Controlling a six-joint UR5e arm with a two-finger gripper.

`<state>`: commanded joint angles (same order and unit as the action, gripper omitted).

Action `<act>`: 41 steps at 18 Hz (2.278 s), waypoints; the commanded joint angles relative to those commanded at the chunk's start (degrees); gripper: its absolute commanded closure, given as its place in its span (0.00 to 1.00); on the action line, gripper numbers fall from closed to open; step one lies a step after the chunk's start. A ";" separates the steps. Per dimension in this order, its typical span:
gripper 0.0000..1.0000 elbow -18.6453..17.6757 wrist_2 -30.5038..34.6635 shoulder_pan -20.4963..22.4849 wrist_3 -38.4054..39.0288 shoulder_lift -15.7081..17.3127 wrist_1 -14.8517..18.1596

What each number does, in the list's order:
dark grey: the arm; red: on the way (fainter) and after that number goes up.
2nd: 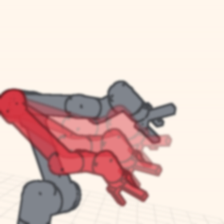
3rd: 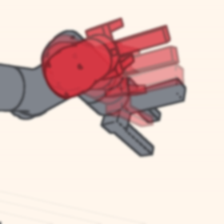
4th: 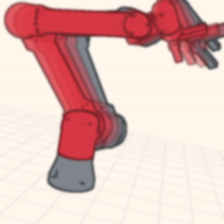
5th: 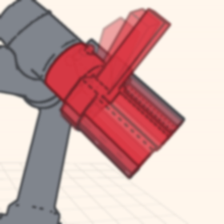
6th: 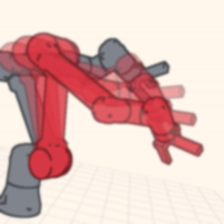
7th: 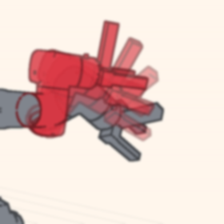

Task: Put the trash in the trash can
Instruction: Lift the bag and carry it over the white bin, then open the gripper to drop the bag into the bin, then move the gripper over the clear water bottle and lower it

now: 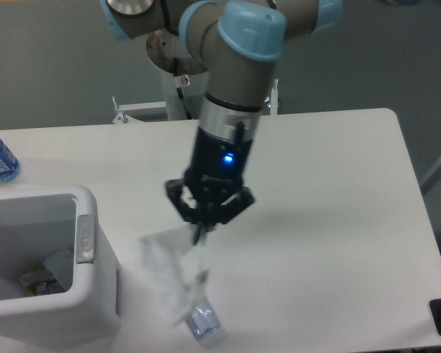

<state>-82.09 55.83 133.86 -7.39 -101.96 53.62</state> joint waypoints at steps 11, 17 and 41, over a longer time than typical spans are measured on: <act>0.43 -4.74 -1.86 -11.43 0.27 2.56 -0.88; 0.00 -4.13 -1.95 -11.35 0.71 2.12 -3.52; 0.00 8.26 22.57 0.26 3.88 -20.11 -5.36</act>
<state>-73.83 78.40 134.12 -3.51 -122.07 48.26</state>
